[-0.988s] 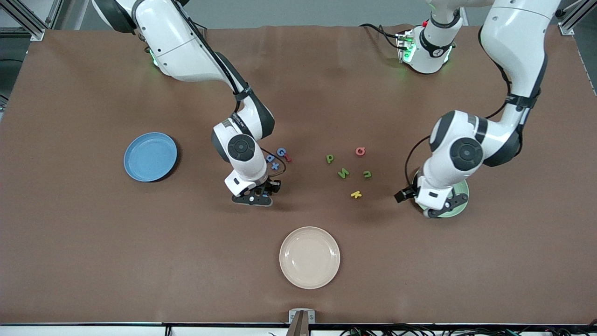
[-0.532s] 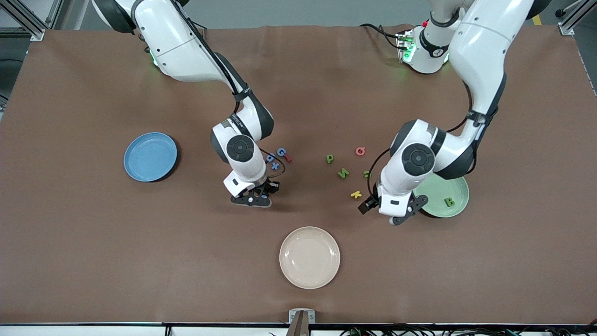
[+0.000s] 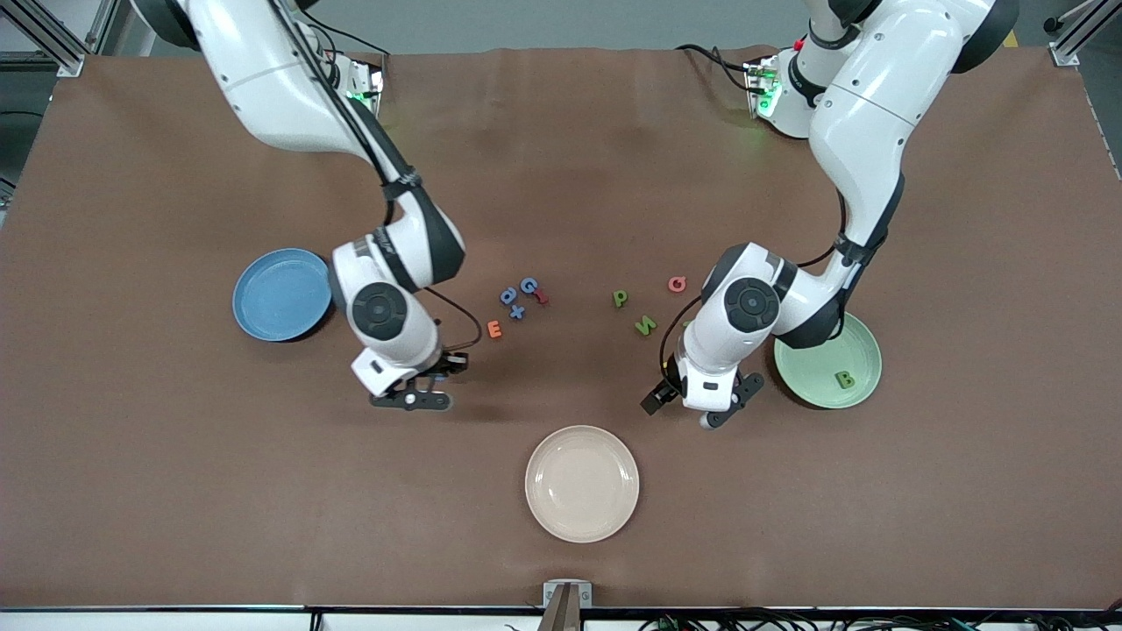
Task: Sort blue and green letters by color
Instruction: 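Carry the m to the blue plate while the left gripper reaches the N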
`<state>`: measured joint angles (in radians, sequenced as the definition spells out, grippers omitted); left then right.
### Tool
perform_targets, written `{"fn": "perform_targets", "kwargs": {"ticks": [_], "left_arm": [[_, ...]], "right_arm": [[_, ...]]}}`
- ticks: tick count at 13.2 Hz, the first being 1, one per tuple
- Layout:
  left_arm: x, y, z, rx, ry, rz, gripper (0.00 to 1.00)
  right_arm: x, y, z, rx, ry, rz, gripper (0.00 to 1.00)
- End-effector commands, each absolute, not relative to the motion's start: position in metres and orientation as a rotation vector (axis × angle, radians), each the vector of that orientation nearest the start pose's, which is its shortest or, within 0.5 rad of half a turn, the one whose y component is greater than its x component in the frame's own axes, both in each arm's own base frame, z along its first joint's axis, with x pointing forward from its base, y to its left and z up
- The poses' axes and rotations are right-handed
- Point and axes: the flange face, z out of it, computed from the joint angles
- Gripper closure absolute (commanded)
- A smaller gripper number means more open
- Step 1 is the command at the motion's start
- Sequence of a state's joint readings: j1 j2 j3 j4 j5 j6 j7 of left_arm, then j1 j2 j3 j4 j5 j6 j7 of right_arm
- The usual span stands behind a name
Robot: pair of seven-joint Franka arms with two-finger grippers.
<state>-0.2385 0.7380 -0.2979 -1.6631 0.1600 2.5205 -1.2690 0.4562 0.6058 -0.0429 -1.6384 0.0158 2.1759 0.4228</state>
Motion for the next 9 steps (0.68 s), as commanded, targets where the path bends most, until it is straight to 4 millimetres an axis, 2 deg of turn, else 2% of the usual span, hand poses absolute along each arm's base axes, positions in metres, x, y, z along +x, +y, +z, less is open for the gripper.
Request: {"fn": "perform_targets", "kwargs": {"ticks": [1, 2, 5, 7, 9], "left_arm": [[0.563, -0.359, 0.197, -3.03, -1.214, 0.034, 0.1], [0.546, -0.363, 0.193, -2.982, -1.221, 0.066, 0.1], [0.52, -0.368, 0.192, -2.857, -1.211, 0.141, 0.12], [0.511, -0.371, 0.186, -2.805, -1.281, 0.152, 0.13], [0.506, -0.375, 0.184, -2.799, -1.281, 0.154, 0.14]], "right_arm": [[0.589, 0.21, 0.3, -3.169, -0.115, 0.129, 1.0], [0.574, 0.187, 0.31, -3.164, -0.151, 0.139, 1.0], [0.526, 0.121, 0.329, -3.146, -0.213, 0.172, 1.0], [0.498, 0.084, 0.323, -3.134, -0.243, 0.176, 0.99], [0.478, 0.047, 0.3, -3.125, -0.245, 0.192, 0.98]]}}
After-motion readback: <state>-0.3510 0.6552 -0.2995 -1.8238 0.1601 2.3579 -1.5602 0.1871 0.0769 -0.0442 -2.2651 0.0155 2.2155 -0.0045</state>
